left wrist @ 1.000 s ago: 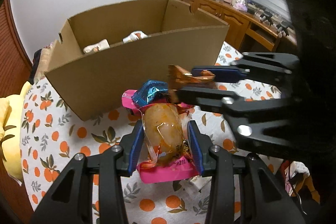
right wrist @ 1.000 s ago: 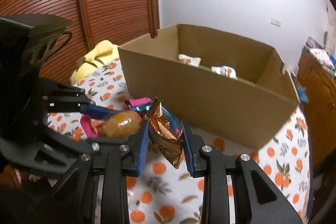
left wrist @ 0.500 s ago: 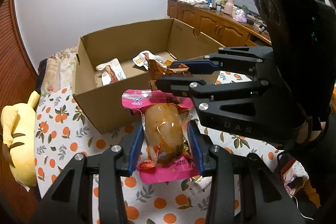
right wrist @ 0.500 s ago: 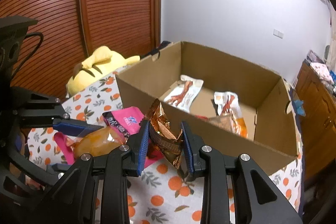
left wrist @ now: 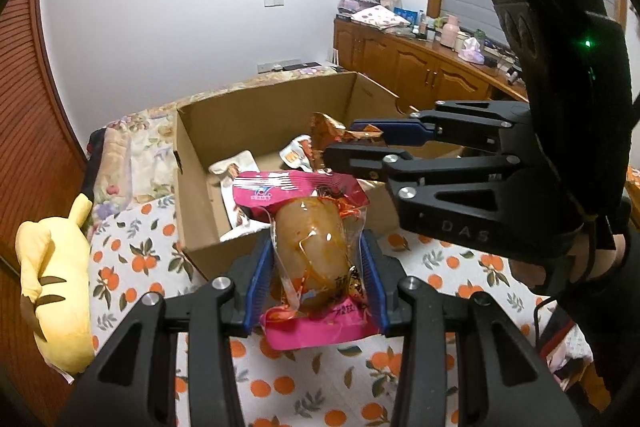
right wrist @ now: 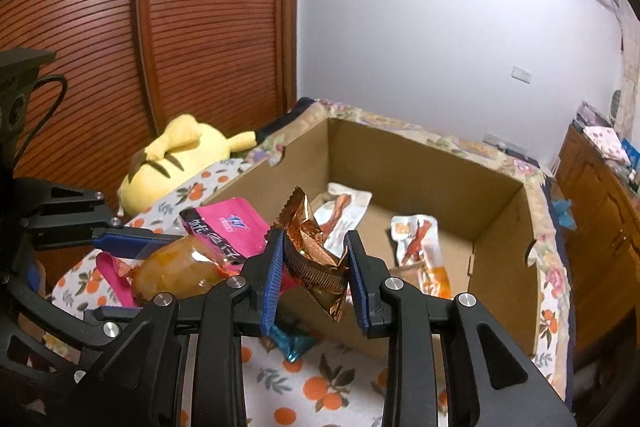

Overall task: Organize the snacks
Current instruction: 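Carry both snacks over the box and open both tools to drop them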

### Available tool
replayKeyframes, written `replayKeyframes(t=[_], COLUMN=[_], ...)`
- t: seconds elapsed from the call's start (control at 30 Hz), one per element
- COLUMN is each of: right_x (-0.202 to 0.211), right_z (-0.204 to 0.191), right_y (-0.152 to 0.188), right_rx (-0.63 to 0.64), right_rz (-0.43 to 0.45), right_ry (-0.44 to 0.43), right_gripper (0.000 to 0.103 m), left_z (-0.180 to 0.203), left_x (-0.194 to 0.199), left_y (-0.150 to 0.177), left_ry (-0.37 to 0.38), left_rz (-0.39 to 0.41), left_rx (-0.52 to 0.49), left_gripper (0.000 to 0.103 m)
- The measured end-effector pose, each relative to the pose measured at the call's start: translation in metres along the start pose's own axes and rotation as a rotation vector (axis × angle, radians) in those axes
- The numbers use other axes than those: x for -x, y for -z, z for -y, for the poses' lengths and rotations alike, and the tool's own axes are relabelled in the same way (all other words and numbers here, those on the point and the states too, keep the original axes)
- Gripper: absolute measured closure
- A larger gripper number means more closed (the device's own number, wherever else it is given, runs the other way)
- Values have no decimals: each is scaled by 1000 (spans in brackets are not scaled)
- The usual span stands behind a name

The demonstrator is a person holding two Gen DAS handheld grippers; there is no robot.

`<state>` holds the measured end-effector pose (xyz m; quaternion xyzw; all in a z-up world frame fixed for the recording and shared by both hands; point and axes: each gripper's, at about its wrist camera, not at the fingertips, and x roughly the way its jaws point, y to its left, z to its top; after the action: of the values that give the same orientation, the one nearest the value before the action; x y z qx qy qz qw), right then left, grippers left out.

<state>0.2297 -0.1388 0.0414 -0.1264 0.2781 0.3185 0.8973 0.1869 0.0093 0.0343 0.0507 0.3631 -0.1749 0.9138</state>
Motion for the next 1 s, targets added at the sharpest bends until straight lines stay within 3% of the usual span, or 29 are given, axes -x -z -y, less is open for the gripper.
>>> replayKeyframes(t=[0.47,1.0], right_x=[-25,-43], right_z=[30,55], right_y=[-1,15], right_rx=[-46,-103], right_rz=[-48,-82], right_ry=[36,66], right_gripper=[74,69], left_z=[-32,-41], left_x=[-37,-64], left_y=[-17,-29], left_ry=[-39,-81], left_rz=[-15,-5], left_rx=[53,84], left_gripper=[62,59])
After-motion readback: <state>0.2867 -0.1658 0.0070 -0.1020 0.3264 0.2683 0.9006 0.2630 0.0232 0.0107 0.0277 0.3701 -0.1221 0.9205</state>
